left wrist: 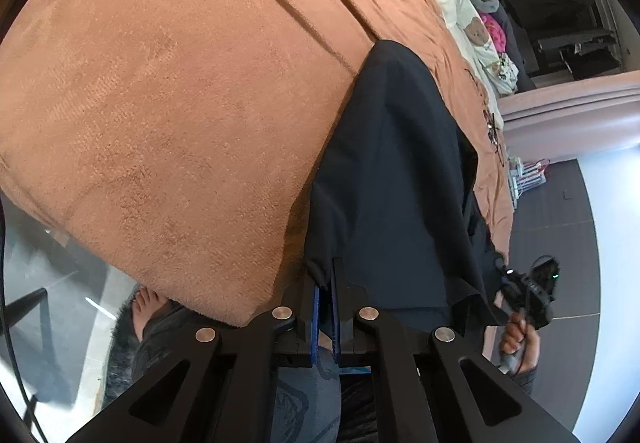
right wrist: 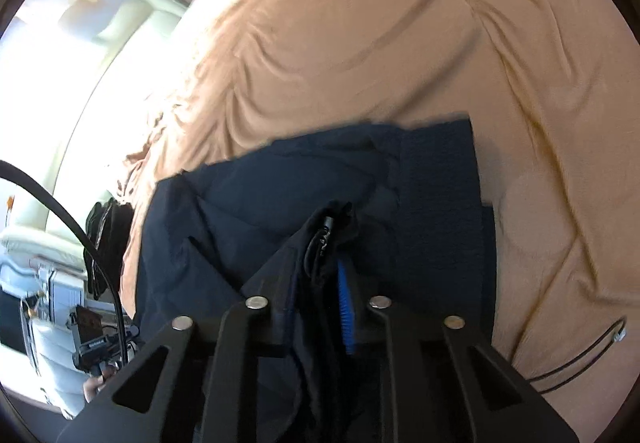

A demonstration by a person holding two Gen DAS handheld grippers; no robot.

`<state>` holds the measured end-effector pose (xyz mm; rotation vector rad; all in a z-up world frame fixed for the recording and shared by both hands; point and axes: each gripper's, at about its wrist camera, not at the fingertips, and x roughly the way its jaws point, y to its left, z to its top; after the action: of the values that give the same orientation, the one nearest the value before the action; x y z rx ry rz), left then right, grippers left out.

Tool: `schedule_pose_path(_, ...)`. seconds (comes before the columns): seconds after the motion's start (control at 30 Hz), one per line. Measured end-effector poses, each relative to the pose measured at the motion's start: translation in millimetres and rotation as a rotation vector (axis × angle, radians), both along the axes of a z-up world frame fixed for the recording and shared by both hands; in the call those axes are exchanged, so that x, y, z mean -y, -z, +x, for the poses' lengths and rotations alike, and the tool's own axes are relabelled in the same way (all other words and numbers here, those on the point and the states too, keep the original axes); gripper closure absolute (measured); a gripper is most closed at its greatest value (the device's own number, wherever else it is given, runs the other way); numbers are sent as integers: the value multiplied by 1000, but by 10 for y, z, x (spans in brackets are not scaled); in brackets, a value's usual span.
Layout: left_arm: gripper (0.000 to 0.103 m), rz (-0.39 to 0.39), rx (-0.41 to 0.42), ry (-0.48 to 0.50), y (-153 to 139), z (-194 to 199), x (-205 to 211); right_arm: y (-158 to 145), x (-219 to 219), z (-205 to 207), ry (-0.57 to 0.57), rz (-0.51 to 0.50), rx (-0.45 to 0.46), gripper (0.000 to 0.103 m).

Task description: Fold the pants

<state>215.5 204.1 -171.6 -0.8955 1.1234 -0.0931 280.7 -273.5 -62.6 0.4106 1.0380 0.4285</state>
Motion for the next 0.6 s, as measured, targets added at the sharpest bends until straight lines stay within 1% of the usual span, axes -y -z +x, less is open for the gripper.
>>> schedule_pose_path(0.13, 99, 7, -9, 1, -16, 16, 27, -370, 19, -78, -22, -10, 127, 91)
schedule_pose_path(0.2, 98, 13, -13, 3, -21, 23, 43, -492, 55, -108, -26, -9, 176, 91)
schedule_pose_path(0.3, 98, 16, -24, 4, -21, 51, 67, -507, 122, -109, -3, -41, 198, 91)
schedule_pose_path(0.37, 98, 19, -35, 5, -10, 62, 66, -423, 187, -69, 22, -80, 185, 91)
schedule_pose_path(0.4, 98, 22, -40, 4, -12, 67, 62, -367, 192, -19, 32, -94, 165, 87)
schedule_pose_path(0.5, 96, 31, -47, 9, -30, 80, 74, -187, 229, 90, 48, -91, 84, 87)
schedule_pose_path(0.53, 94, 35, -47, 11, -38, 81, 75, -148, 238, 104, 47, -84, 65, 87)
schedule_pose_path(0.57, 89, 38, -47, 11, -45, 82, 74, -137, 242, 124, 44, -79, 57, 87)
schedule_pose_path(0.6, 85, 45, -49, 10, -51, 82, 71, -124, 226, 134, 41, -78, 50, 87)
